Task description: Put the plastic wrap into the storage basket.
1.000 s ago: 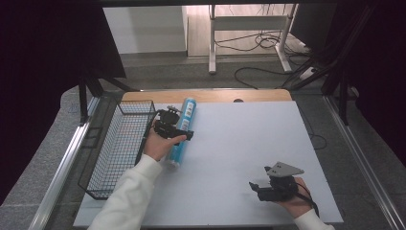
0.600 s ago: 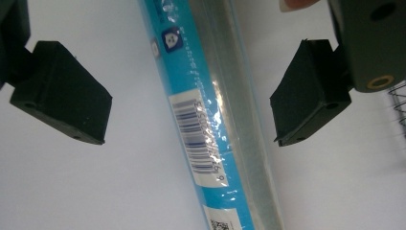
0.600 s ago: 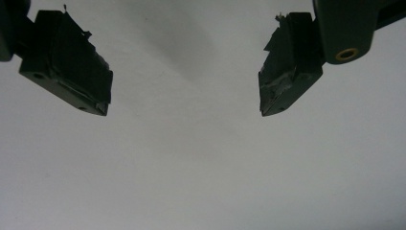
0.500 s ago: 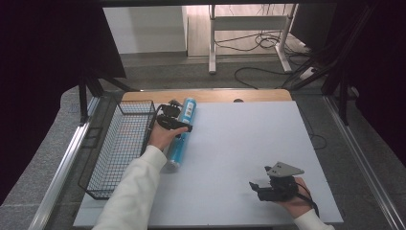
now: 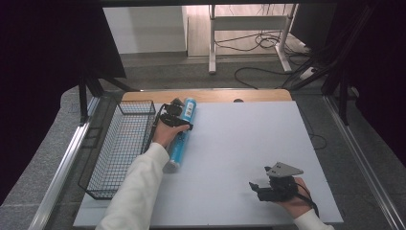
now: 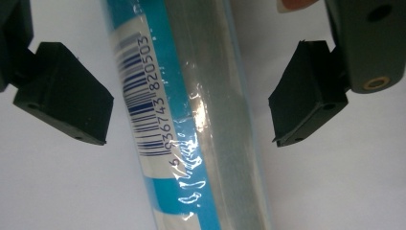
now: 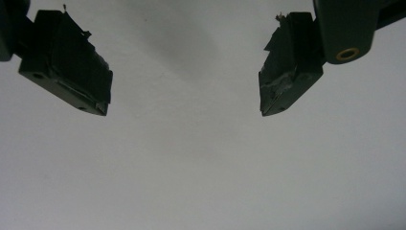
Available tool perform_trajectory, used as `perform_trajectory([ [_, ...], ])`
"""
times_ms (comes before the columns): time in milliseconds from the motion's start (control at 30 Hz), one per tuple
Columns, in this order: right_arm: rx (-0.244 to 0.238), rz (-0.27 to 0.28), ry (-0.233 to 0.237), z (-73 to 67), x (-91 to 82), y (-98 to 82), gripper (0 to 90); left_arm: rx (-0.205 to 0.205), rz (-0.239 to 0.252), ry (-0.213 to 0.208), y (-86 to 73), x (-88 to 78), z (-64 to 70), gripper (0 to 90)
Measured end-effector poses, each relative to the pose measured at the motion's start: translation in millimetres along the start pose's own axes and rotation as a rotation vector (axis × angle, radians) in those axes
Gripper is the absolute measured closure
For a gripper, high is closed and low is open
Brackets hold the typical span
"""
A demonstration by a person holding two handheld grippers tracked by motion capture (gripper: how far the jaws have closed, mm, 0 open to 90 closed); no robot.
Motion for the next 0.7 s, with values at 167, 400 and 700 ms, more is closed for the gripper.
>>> perform_trajectory([
  [167, -0.002, -0.007, -0.004, 1.1, 0.7, -1.7, 19.4, -0.021, -0.044, 0.017, -3.5, 10.8, -0.6, 24.0],
  [400, -0.008, -0.014, -0.01, 1.8, 1.7, -3.3, 19.3, -0.096, -0.064, -0.032, -4.0, 10.5, -2.2, 28.4],
  [700, -0.007, -0.012, -0.016, 3.3, 0.6, -2.9, 19.3, -0.175, -0.079, -0.082, -3.9, 7.9, -5.1, 30.8],
])
Point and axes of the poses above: each handheld gripper's, and its own axes: x roughly forward along the jaws, y roughly out of its top, z roughly to its right, the point moved 10 cm from there along x, roughly forward along the jaws, and after that the axes turned 6 degrees about -x, right-handed, at the moved point
